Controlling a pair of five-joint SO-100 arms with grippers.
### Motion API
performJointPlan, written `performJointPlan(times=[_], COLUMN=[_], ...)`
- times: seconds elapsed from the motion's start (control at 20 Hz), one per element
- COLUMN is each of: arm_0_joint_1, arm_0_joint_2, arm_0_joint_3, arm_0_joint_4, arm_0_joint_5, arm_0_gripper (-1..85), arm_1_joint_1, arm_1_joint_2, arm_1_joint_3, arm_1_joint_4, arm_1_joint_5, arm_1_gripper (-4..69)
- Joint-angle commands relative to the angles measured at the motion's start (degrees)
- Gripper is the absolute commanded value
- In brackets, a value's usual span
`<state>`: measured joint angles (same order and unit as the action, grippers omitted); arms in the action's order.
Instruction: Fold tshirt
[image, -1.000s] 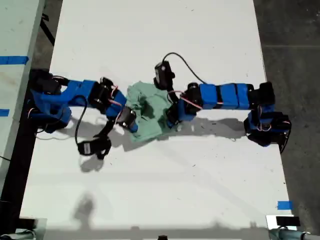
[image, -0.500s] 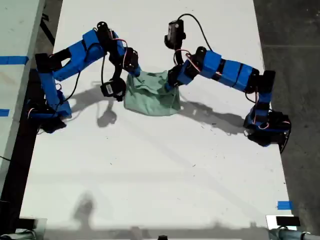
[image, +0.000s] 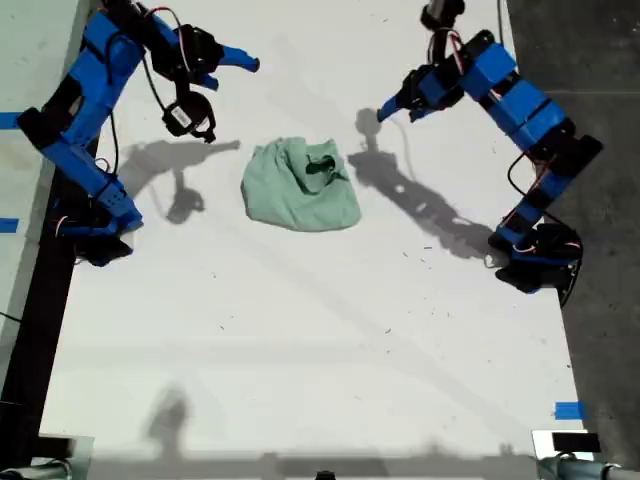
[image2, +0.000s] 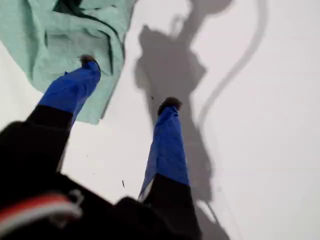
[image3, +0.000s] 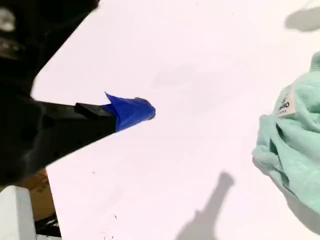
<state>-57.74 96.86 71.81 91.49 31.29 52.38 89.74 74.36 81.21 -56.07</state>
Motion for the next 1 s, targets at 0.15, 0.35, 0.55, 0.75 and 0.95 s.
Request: performJointPlan(times=[0.15, 0.35, 0.55, 0.75, 0.95], arm_0_joint_1=[15.73, 35.60, 49.48, 53.09, 53.70], arm_0_joint_2=[35.16, 58.54, 86.31, 109.60, 109.34], arm_0_joint_3=[42.28, 69.70, 94.13, 109.07, 110.83], arm_0_joint_4=[-20.13, -32.78, -42.63, -37.62, -35.24], arm_0_joint_5=[-6.50, -21.36, -35.51, -39.29, -39.73], arm_0_gripper=[25.5, 0.9, 0.1, 0.1, 0.1], arm_1_joint_1=[-1.41, -16.52, -26.98, -29.44, -32.08], arm_1_joint_2=[30.06, 47.99, 60.56, 75.06, 82.71], arm_1_joint_3=[31.29, 49.66, 67.15, 80.51, 87.19], arm_1_joint_4=[-0.53, -4.04, -8.96, -8.53, -10.72], arm_1_joint_5=[2.99, 14.24, 24.08, 28.04, 30.59], arm_1_gripper=[23.5, 20.2, 18.3, 15.7, -0.5])
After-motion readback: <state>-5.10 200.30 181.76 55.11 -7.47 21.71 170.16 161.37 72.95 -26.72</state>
